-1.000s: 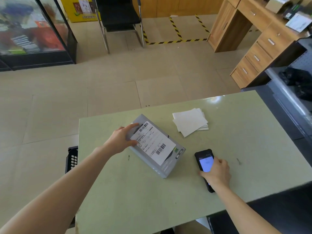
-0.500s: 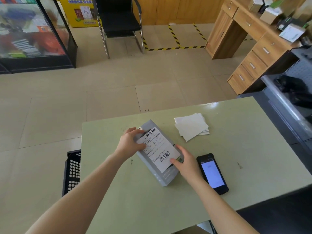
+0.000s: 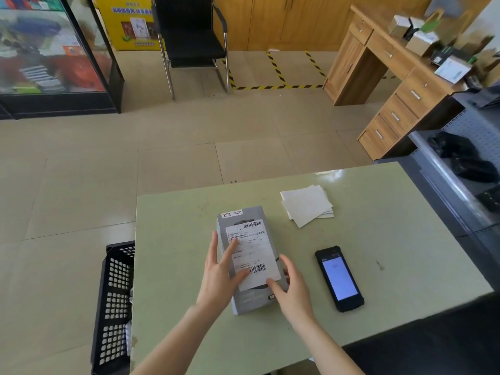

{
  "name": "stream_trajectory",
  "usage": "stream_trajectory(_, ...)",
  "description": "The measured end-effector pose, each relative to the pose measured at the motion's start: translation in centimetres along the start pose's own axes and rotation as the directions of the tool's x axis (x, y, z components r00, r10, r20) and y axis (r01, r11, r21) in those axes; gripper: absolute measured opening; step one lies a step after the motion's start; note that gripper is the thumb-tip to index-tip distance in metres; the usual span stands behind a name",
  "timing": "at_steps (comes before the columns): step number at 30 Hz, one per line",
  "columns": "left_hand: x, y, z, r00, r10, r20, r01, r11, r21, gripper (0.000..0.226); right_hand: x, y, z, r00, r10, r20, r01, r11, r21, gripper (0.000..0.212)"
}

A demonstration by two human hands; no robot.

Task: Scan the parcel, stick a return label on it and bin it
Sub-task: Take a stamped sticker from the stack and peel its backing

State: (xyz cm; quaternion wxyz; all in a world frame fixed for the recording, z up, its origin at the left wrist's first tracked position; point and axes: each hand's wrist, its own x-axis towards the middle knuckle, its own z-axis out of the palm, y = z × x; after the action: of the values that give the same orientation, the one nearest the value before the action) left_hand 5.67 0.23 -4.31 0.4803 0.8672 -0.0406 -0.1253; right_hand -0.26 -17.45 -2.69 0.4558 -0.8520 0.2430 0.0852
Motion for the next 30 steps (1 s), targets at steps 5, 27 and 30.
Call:
stream_trajectory(5,-1.4,-0.1,0.1,0.995,-0.046,0.087,0.053,0.995,-0.085,0.078,-0.8,0.4,0.2,0.997,-0.065,0.045,0.068,0.995,-0.066,0.061)
stream_trajectory(27,11.9,8.0,3.2,0.991,0.131,-0.022,-0.112,0.914,0.391,0.049,18.4,-0.6,-7.0,0.983,-0.184,0.026,0.154,0.729,-0.666,0.05)
stream_trajectory(30,13.8,8.4,4.5,0.993,0.12,0.019,-0.116,0.887,0.447,0.049,19.9,-0.1,-6.7,0.974,-0.214,0.071,0.2,0.676,-0.709,0.045)
